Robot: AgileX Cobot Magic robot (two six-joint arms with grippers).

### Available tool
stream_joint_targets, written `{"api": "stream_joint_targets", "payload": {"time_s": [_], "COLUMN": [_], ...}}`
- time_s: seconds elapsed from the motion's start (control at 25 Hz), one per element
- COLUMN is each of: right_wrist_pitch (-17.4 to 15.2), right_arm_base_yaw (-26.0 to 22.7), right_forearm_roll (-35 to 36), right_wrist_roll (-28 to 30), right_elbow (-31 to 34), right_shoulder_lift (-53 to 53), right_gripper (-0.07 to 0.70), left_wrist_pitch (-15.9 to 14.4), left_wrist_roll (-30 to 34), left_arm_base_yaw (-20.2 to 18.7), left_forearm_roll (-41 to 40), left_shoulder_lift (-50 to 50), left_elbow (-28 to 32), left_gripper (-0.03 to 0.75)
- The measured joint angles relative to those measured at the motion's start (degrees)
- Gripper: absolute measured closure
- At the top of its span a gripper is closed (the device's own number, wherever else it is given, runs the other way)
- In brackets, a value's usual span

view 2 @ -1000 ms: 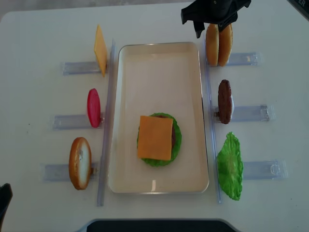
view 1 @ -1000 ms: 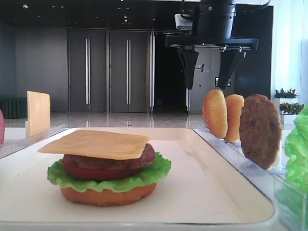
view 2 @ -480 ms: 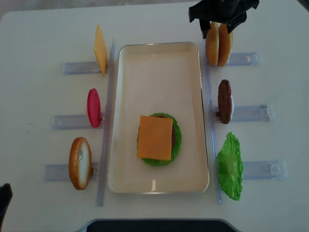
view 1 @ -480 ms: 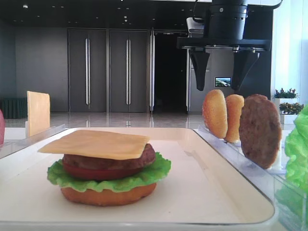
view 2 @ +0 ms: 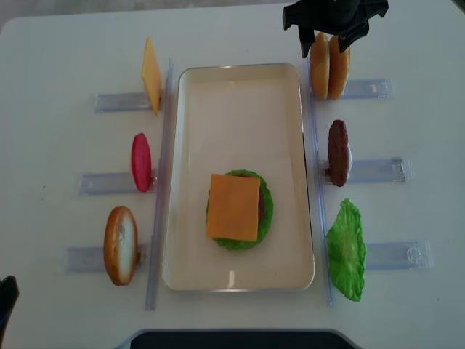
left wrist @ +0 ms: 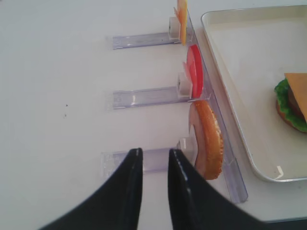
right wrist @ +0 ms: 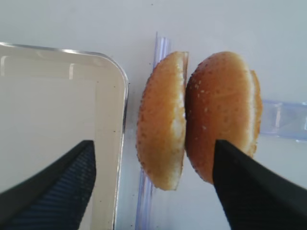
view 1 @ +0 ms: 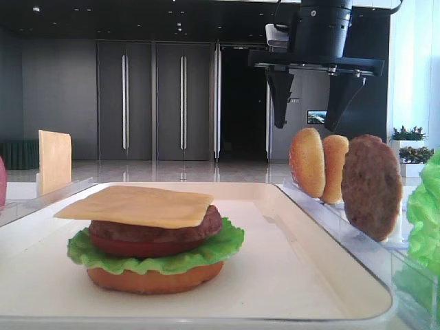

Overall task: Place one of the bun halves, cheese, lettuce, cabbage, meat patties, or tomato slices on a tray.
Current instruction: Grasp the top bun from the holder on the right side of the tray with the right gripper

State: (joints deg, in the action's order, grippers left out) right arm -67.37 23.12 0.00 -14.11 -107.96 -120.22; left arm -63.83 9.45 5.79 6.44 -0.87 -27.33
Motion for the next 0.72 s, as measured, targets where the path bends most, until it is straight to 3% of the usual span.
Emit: {"api": "stream_joint_targets", "payload": {"time_s": [0.72], "right_wrist_pitch": [0.07], "right_arm_base_yaw": [0.0], "right_forearm_roll": [1.64], "right_wrist_roll": [0.0], "right_elbow": [0.0], "right_shoulder_lift": [0.0], "right_gripper": [0.115], "left_wrist_pitch": [0.0], "left_wrist_roll": [0.0], "left_arm_base_yaw": [0.0], "left_forearm_roll": [0.0], "left_shoulder_lift": [0.0], "left_elbow": [0.0], "left_gripper": [0.575]}}
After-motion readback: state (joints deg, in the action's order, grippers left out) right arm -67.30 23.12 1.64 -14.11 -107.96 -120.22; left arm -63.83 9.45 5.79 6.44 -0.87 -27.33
